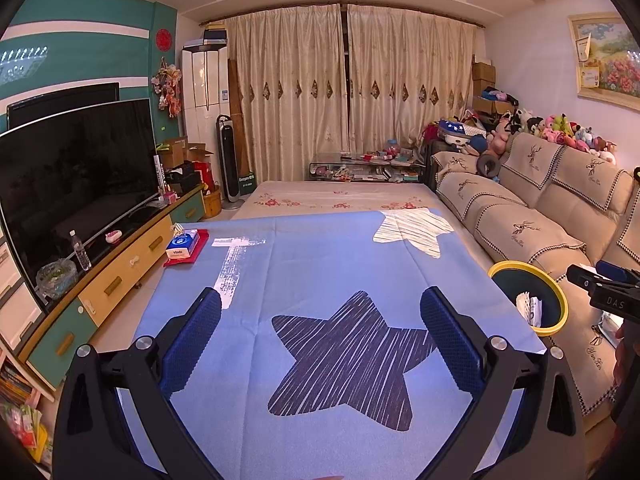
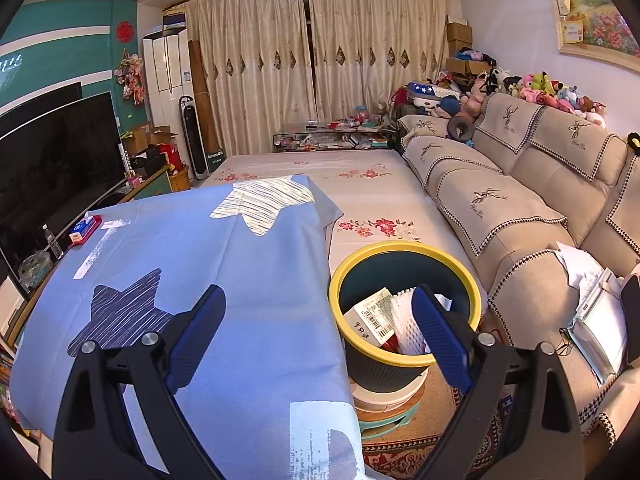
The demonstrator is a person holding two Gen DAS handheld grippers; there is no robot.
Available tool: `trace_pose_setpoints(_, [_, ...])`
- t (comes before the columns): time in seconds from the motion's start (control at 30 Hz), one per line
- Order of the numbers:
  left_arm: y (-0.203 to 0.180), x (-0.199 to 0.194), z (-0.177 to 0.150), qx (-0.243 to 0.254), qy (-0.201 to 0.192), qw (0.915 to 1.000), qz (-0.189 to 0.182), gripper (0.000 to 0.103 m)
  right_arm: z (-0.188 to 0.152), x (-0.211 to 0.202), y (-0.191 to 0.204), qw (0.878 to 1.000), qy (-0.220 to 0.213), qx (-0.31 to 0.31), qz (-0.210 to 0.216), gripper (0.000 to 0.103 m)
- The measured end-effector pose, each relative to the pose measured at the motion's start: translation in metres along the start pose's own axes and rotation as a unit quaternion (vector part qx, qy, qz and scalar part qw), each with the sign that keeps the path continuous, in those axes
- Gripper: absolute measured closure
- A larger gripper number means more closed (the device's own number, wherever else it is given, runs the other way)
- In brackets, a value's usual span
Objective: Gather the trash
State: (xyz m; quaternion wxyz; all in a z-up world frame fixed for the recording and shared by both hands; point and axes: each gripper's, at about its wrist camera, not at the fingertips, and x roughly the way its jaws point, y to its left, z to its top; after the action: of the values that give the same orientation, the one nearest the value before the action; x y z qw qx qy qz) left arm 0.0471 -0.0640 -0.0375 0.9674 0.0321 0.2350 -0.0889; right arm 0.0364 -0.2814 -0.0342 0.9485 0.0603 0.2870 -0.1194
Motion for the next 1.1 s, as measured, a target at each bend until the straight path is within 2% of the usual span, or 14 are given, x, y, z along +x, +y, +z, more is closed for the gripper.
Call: trace_pose_setpoints(1.1, [-0.0034,0.0039,-0.0059,0.002,0.009,0.9999,-0.006,0.005,-0.0028,0.0037,0.0039,1.0,0.005,-0.001,0.002,0.014])
